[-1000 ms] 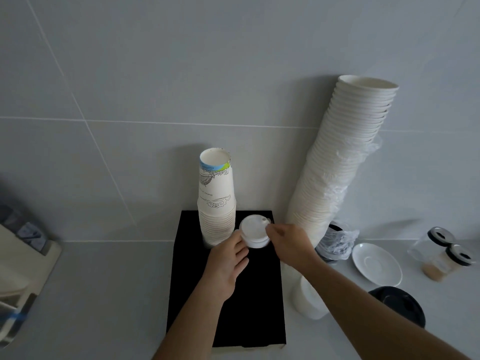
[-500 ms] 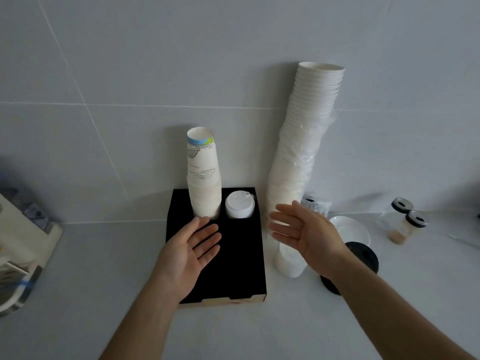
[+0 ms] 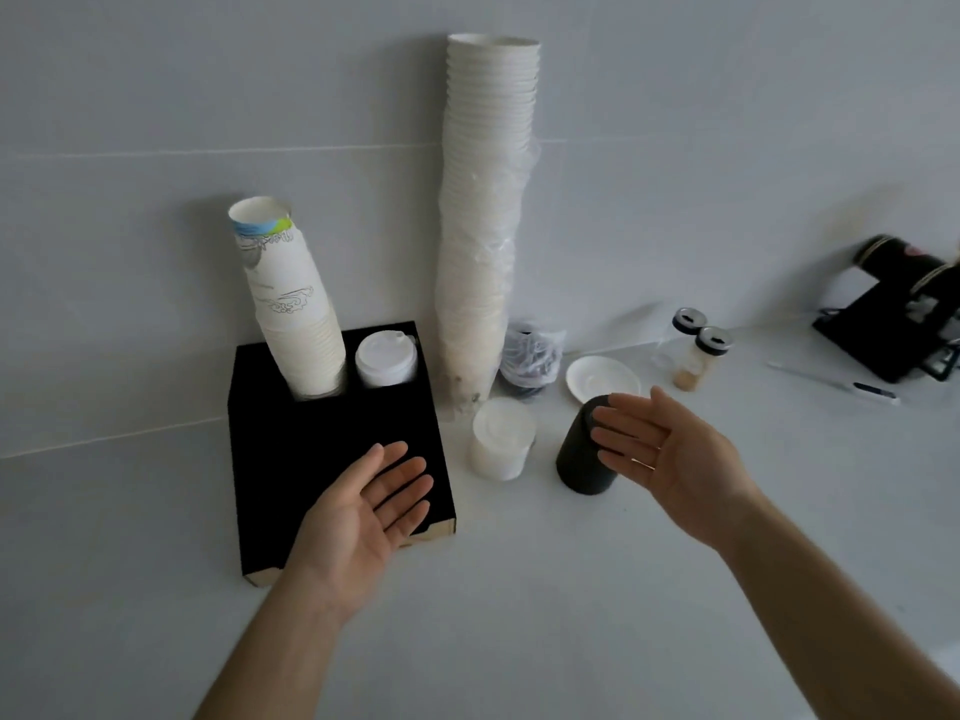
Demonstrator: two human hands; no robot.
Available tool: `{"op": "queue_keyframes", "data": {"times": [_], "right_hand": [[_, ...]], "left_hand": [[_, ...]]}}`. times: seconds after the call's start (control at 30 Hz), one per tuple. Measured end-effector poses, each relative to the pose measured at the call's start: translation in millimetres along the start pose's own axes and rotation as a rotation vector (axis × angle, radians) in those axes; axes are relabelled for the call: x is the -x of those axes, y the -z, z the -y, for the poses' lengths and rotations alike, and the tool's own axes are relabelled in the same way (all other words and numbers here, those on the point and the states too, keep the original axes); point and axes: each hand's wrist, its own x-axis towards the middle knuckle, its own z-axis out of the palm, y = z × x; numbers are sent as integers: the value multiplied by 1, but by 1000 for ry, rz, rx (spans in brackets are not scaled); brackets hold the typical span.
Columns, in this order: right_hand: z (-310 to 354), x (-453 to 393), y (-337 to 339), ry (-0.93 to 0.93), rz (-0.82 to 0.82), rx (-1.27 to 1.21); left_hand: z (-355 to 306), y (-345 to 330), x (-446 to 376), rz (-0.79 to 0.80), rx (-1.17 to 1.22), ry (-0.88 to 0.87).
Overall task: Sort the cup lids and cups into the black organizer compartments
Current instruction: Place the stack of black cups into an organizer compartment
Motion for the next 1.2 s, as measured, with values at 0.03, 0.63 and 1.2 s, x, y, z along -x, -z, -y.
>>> {"op": "queue_keyframes", "data": {"times": [0.03, 0.63, 1.2], "right_hand": [[0, 0, 7, 2, -19, -5], [-26, -40, 92, -51, -213, 152], [-43, -123, 67, -43, -124, 376]], "left_hand": [[5, -5, -1, 6, -10, 18], [75, -89, -57, 59, -356, 180], [111, -169, -141, 40, -825, 148]]}}
